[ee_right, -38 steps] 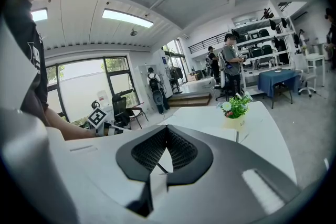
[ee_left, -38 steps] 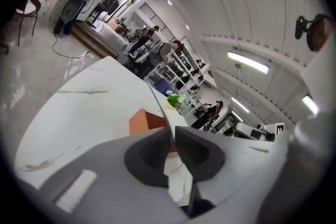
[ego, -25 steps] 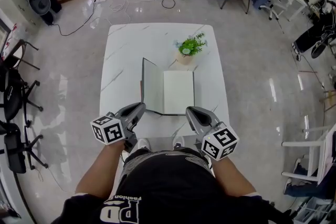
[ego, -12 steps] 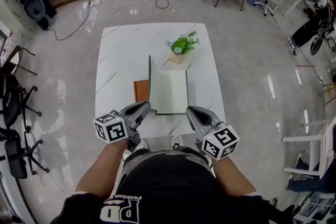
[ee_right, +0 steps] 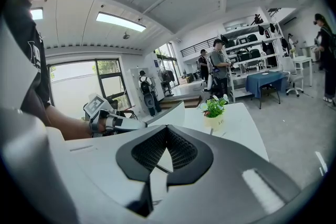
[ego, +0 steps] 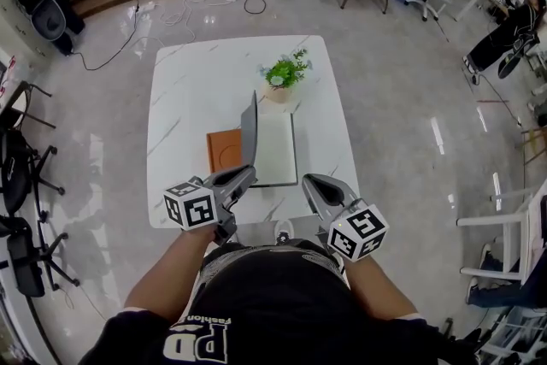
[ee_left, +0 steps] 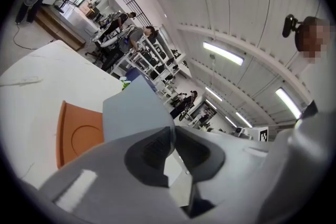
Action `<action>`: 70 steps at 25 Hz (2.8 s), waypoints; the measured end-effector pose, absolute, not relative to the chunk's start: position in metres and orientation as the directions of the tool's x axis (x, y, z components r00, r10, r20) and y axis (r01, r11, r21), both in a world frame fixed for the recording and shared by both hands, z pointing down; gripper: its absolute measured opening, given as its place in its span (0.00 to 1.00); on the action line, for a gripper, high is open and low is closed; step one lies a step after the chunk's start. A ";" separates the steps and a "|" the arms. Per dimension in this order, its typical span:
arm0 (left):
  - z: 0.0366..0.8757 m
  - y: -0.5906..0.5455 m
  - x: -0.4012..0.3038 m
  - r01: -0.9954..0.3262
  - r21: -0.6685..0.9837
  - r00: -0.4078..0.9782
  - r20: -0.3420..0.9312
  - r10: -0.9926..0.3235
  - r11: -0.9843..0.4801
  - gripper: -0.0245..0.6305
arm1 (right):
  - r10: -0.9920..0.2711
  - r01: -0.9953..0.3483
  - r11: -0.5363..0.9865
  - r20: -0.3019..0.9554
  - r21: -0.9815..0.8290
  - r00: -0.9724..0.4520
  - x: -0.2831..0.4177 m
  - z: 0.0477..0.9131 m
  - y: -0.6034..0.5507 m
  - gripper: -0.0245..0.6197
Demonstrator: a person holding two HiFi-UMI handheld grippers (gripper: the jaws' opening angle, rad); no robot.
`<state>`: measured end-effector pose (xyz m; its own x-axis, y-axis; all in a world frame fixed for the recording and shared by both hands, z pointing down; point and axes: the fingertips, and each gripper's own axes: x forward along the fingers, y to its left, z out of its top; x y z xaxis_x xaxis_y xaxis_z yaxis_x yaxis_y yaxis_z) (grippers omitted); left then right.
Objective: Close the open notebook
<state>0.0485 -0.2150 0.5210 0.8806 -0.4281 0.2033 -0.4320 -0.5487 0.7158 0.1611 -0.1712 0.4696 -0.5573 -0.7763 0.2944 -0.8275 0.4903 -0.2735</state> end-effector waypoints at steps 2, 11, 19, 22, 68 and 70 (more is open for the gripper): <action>0.524 -0.214 0.057 -0.430 0.717 0.883 0.208 -0.420 -0.548 0.17 | -0.777 -0.830 0.487 0.298 -0.273 -0.554 0.166 0.470 -0.170 0.04; 0.537 -0.212 0.083 -0.453 0.715 0.879 0.257 -0.401 -0.533 0.17 | -0.775 -0.832 0.481 0.308 -0.277 -0.551 0.189 0.474 -0.169 0.04; 0.555 -0.208 0.110 -0.494 0.679 0.866 0.329 -0.377 -0.543 0.17 | -0.764 -0.822 0.495 0.309 -0.282 -0.566 0.203 0.476 -0.170 0.04; 0.564 -0.206 0.118 -0.510 0.672 0.858 0.353 -0.374 -0.536 0.17 | -0.759 -0.818 0.501 0.310 -0.283 -0.573 0.209 0.478 -0.171 0.04; 0.594 -0.197 0.161 -0.637 0.371 0.726 0.584 -0.363 -0.675 0.32 | -0.709 -0.766 0.570 0.292 -0.297 -0.641 0.209 0.481 -0.185 0.04; 0.587 -0.198 0.153 -0.636 0.372 0.730 0.572 -0.373 -0.676 0.32 | -0.712 -0.767 0.569 0.290 -0.297 -0.640 0.202 0.480 -0.184 0.04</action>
